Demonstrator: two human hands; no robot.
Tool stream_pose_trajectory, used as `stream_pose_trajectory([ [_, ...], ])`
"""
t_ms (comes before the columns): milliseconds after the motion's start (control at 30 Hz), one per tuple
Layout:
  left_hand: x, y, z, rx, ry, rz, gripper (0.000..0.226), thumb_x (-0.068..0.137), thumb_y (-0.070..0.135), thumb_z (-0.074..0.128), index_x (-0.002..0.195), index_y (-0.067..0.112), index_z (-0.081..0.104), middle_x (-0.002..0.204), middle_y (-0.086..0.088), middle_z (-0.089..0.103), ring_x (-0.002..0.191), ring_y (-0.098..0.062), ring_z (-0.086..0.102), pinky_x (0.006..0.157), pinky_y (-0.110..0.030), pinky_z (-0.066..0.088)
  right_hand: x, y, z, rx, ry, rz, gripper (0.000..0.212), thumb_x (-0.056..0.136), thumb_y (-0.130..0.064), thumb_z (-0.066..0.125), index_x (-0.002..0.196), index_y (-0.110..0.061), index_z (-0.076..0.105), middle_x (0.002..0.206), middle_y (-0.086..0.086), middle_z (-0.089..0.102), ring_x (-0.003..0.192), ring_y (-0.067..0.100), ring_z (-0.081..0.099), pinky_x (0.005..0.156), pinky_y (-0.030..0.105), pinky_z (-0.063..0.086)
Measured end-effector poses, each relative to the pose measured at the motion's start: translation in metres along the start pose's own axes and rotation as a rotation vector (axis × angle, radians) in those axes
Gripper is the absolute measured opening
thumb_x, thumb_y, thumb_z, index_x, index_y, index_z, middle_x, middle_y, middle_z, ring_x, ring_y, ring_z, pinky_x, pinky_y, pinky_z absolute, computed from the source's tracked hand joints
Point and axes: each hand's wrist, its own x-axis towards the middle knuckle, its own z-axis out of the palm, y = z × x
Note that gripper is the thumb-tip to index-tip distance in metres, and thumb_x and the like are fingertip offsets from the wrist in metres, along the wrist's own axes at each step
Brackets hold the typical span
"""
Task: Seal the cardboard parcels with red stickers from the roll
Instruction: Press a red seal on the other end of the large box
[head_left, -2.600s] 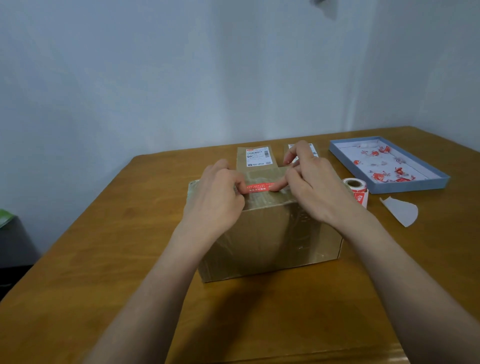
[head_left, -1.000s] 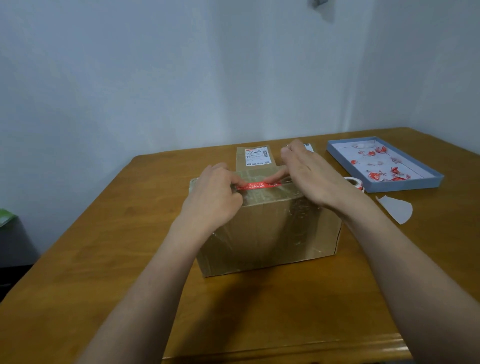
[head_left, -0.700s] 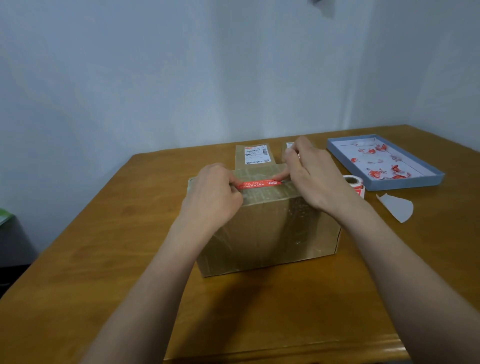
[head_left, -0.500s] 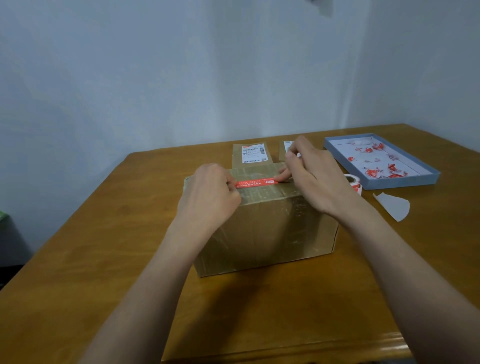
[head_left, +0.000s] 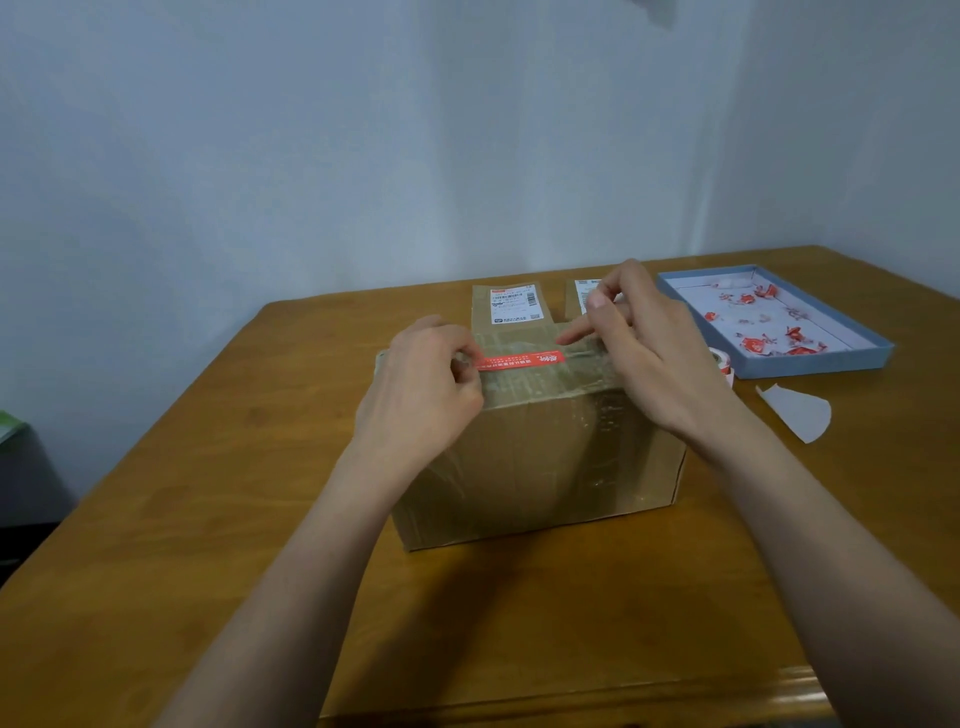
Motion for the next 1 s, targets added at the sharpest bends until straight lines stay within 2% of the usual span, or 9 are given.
stream_pose_trajectory([
  [67, -0.001, 0.000, -0.002, -0.008, -0.042, 0.042, 0.035, 0.086, 0.001, 0.049, 0.104, 0.017, 0.074, 0.101, 0.003, 0.061, 0.087, -0.012, 0.055, 0.072, -0.033, 0.050, -0.002, 0.001, 0.001, -0.026, -0.046, -0.027, 0.023, 0.102, -0.036, 0.035, 0.098, -0.017, 0.045, 0.082, -0.012, 0.069, 0.078, -0.013, 0.058, 0.062, 0.007, 0.038],
  [133, -0.001, 0.000, -0.002, 0.003, -0.078, 0.055, 0.037, 0.087, 0.000, 0.047, 0.105, 0.015, 0.075, 0.108, 0.001, 0.064, 0.101, -0.014, 0.056, 0.084, -0.037, 0.052, -0.002, 0.003, 0.006, -0.116, -0.072, -0.044, 0.027, 0.101, -0.044, 0.032, 0.098, -0.020, 0.045, 0.080, -0.010, 0.069, 0.079, -0.001, 0.062, 0.065, 0.024, 0.048],
  [300, 0.003, 0.004, 0.002, -0.003, -0.075, 0.025, 0.036, 0.086, 0.001, 0.046, 0.098, 0.012, 0.078, 0.102, -0.001, 0.066, 0.100, -0.017, 0.057, 0.082, -0.038, 0.052, 0.005, 0.000, 0.013, -0.192, -0.017, -0.039, 0.034, 0.102, -0.045, 0.027, 0.097, -0.017, 0.045, 0.074, 0.000, 0.067, 0.070, 0.013, 0.062, 0.062, 0.040, 0.050],
  [467, 0.003, 0.004, 0.001, -0.012, -0.060, 0.020, 0.035, 0.084, -0.001, 0.046, 0.092, 0.009, 0.079, 0.100, -0.003, 0.067, 0.097, -0.018, 0.059, 0.080, -0.040, 0.053, 0.007, -0.005, 0.016, -0.190, 0.051, 0.004, 0.029, 0.103, -0.041, 0.029, 0.096, -0.017, 0.045, 0.068, -0.002, 0.060, 0.059, 0.013, 0.060, 0.046, 0.024, 0.042],
  [600, 0.002, 0.006, 0.001, -0.032, -0.054, 0.002, 0.033, 0.084, -0.002, 0.047, 0.089, 0.008, 0.078, 0.097, -0.005, 0.068, 0.088, -0.018, 0.059, 0.072, -0.037, 0.053, 0.006, -0.001, 0.015, -0.133, 0.093, 0.051, 0.031, 0.101, -0.043, 0.029, 0.097, -0.016, 0.044, 0.073, 0.001, 0.064, 0.067, 0.012, 0.065, 0.055, 0.030, 0.052],
  [733, 0.003, 0.004, 0.001, -0.046, -0.036, -0.013, 0.030, 0.084, -0.003, 0.049, 0.082, 0.005, 0.078, 0.089, -0.006, 0.069, 0.081, -0.019, 0.063, 0.068, -0.042, 0.056, 0.002, 0.004, 0.009, -0.102, 0.016, 0.029, 0.030, 0.100, -0.045, 0.030, 0.097, -0.019, 0.043, 0.079, -0.008, 0.067, 0.074, -0.013, 0.059, 0.056, 0.007, 0.041],
  [767, 0.003, 0.004, 0.001, -0.044, -0.036, -0.015, 0.029, 0.084, -0.002, 0.049, 0.081, 0.004, 0.078, 0.087, -0.006, 0.070, 0.079, -0.019, 0.063, 0.067, -0.042, 0.056, 0.002, 0.004, 0.009, -0.119, -0.019, 0.016, 0.031, 0.100, -0.047, 0.030, 0.096, -0.020, 0.044, 0.080, -0.008, 0.068, 0.074, -0.008, 0.060, 0.059, 0.009, 0.043],
  [867, 0.004, 0.004, 0.002, -0.031, -0.039, -0.027, 0.028, 0.084, -0.001, 0.051, 0.079, 0.005, 0.077, 0.085, -0.007, 0.070, 0.073, -0.018, 0.062, 0.062, -0.043, 0.055, 0.003, 0.003, 0.012, -0.212, -0.033, -0.039, 0.034, 0.100, -0.050, 0.026, 0.096, -0.021, 0.043, 0.077, -0.001, 0.069, 0.069, 0.010, 0.062, 0.061, 0.038, 0.052],
  [1000, 0.004, 0.006, 0.000, -0.015, -0.056, -0.045, 0.027, 0.085, 0.001, 0.051, 0.079, 0.005, 0.077, 0.086, -0.006, 0.070, 0.066, -0.016, 0.059, 0.057, -0.039, 0.054, 0.004, -0.005, 0.016, -0.254, -0.025, -0.064, 0.028, 0.103, -0.042, 0.028, 0.099, -0.018, 0.042, 0.079, 0.001, 0.065, 0.068, 0.013, 0.061, 0.056, 0.035, 0.050],
])
